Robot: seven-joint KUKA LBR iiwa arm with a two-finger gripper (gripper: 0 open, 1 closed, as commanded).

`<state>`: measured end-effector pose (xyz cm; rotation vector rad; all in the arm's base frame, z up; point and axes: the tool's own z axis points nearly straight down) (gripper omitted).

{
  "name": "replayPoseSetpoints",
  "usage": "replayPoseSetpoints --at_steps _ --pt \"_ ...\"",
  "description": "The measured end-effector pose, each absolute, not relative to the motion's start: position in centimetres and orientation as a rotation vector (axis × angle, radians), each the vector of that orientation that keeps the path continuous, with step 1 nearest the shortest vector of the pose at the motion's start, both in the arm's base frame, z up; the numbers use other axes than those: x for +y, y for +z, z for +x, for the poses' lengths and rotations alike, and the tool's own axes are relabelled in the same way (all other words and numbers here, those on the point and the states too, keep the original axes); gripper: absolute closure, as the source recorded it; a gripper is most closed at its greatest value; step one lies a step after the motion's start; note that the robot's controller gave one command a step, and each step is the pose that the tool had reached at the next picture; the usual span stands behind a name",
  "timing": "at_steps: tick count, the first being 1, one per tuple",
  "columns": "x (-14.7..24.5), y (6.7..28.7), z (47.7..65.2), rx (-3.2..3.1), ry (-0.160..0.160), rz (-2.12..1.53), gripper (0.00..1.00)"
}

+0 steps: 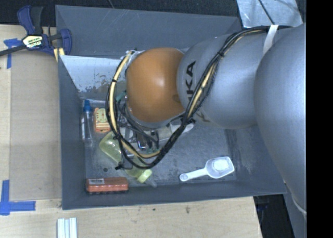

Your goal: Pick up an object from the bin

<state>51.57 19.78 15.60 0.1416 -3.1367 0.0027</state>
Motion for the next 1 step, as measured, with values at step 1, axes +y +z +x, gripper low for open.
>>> replayPoseSetpoints --at_steps 1 --pt "19.48 16.6 52.12 -3.144 -0.004 0.158 0.0"
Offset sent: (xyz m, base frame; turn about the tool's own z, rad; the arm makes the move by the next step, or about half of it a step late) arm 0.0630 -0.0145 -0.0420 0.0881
